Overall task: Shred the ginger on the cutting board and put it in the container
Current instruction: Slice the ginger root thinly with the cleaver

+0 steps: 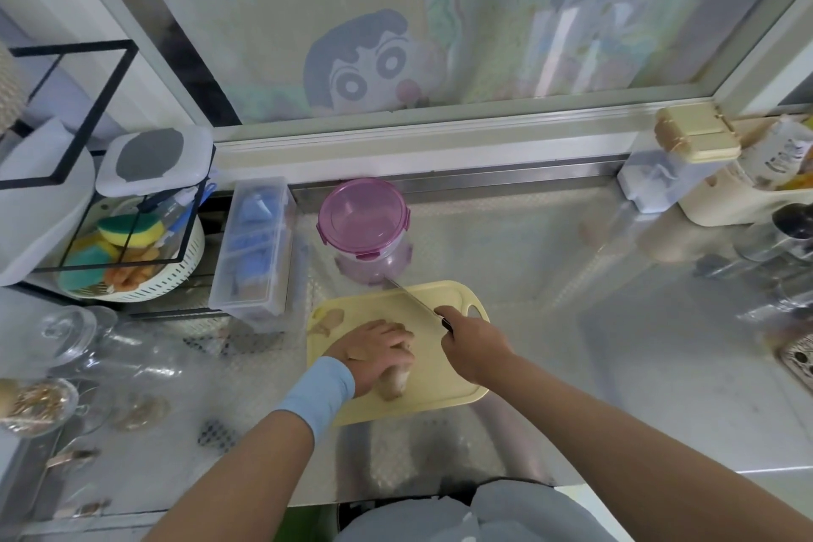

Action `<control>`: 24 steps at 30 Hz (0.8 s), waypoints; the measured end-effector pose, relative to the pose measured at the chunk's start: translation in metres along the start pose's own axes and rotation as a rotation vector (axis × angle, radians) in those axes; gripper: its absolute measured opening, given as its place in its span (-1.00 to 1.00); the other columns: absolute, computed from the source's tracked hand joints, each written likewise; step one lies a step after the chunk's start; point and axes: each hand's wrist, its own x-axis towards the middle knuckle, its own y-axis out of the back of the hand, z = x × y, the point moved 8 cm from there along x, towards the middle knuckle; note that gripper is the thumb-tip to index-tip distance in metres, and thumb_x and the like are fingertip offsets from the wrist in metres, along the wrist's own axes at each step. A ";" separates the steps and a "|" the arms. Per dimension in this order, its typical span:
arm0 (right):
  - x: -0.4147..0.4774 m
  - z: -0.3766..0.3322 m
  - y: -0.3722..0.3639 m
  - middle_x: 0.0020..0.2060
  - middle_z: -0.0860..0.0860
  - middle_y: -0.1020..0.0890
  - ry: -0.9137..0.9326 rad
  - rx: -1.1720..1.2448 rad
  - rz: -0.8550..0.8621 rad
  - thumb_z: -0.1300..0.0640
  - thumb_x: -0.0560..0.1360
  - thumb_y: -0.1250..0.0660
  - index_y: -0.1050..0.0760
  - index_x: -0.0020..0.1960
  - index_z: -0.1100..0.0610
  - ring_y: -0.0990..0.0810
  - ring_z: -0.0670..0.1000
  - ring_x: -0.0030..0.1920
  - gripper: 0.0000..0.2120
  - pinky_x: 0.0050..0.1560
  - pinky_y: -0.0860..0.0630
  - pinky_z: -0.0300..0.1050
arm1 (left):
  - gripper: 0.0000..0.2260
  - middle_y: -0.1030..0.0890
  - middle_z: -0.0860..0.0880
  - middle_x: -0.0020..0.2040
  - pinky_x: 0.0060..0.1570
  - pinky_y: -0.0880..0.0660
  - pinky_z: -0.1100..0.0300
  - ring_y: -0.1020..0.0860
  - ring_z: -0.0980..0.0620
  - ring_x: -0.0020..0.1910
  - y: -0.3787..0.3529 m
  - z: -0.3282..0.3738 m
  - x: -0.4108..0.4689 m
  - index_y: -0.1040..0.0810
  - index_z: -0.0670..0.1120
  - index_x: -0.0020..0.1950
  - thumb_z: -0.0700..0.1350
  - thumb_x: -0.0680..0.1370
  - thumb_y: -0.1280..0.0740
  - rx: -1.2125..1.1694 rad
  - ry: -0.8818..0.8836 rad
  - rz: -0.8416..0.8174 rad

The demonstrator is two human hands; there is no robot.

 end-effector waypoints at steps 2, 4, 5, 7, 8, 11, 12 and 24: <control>0.001 0.001 -0.001 0.20 0.04 -0.52 0.002 -0.006 -0.003 0.10 0.59 -0.02 -0.24 0.48 -0.19 -0.52 0.09 -0.12 -0.52 -0.08 -0.40 -0.09 | -0.52 -0.33 0.04 0.40 0.50 0.16 0.15 -0.18 0.00 0.44 0.004 -0.007 -0.001 -0.41 0.06 0.35 -0.29 0.47 -0.28 0.037 0.013 0.069; 0.002 0.001 0.001 0.11 0.04 -0.49 0.003 -0.023 0.009 0.09 0.61 -0.02 -0.26 0.48 -0.18 -0.51 0.09 -0.13 -0.53 -0.09 -0.39 -0.10 | -0.64 -0.39 0.05 0.32 0.46 -0.07 0.13 -0.30 0.01 0.35 -0.003 -0.020 -0.004 -0.40 0.02 0.32 -0.12 0.52 -0.29 -0.062 0.107 0.011; 0.003 0.000 0.002 0.04 0.03 -0.47 0.012 -0.026 0.014 0.09 0.62 -0.02 -0.27 0.49 -0.17 -0.49 0.08 -0.11 -0.55 -0.09 -0.40 -0.09 | -0.66 -0.42 0.04 0.28 0.35 -0.23 0.15 -0.37 0.02 0.28 -0.010 -0.029 -0.009 -0.39 0.01 0.31 -0.02 0.54 -0.30 -0.172 0.201 -0.041; 0.003 -0.005 0.004 -0.13 -0.03 -0.46 0.058 -0.032 0.012 0.05 0.67 -0.02 -0.27 0.49 -0.15 -0.44 0.07 0.00 -0.59 -0.04 -0.47 -0.07 | -0.63 -0.46 0.04 0.20 0.13 -0.36 0.18 -0.44 0.03 0.13 -0.017 -0.039 -0.021 -0.39 0.00 0.25 0.13 0.53 -0.31 -0.363 0.380 -0.047; 0.003 -0.008 0.003 -0.19 -0.06 -0.48 0.082 -0.038 0.004 0.01 0.68 -0.02 -0.27 0.49 -0.16 -0.43 0.07 0.09 -0.61 0.00 -0.51 -0.04 | -0.63 -0.47 0.04 0.15 0.05 -0.38 0.19 -0.45 0.04 0.06 -0.018 -0.040 -0.027 -0.40 0.01 0.21 0.17 0.51 -0.32 -0.430 0.455 -0.025; 0.004 -0.009 -0.001 -0.15 -0.05 -0.65 0.104 -0.054 -0.027 -0.09 0.69 -0.01 -0.28 0.46 -0.21 -0.35 0.07 0.22 -0.65 -0.06 -0.51 -0.02 | -0.62 -0.52 0.05 -0.05 -0.13 -0.44 0.17 -0.50 0.06 -0.14 -0.034 -0.033 -0.043 -0.42 0.01 0.03 0.26 0.43 -0.31 -0.750 0.685 0.085; 0.005 -0.009 -0.002 -0.13 -0.05 -0.67 0.107 -0.066 -0.031 -0.11 0.69 -0.01 -0.29 0.45 -0.22 -0.34 0.07 0.21 -0.65 -0.10 -0.48 -0.03 | -0.63 -0.53 0.05 -0.08 -0.13 -0.47 0.15 -0.51 0.06 -0.16 -0.038 -0.027 -0.045 -0.41 0.01 0.00 0.26 0.42 -0.32 -0.829 0.735 0.129; -0.016 -0.032 0.006 -0.08 0.04 -0.68 0.272 -0.376 -0.066 0.06 0.70 0.03 -0.32 0.47 -0.13 -0.62 0.19 -0.10 -0.62 0.09 -0.45 0.04 | -0.80 -0.51 0.08 0.02 -0.09 -0.47 0.23 -0.38 0.14 0.01 -0.013 0.005 -0.029 -0.60 -0.06 -0.04 -0.02 0.54 -0.21 -0.425 0.348 0.593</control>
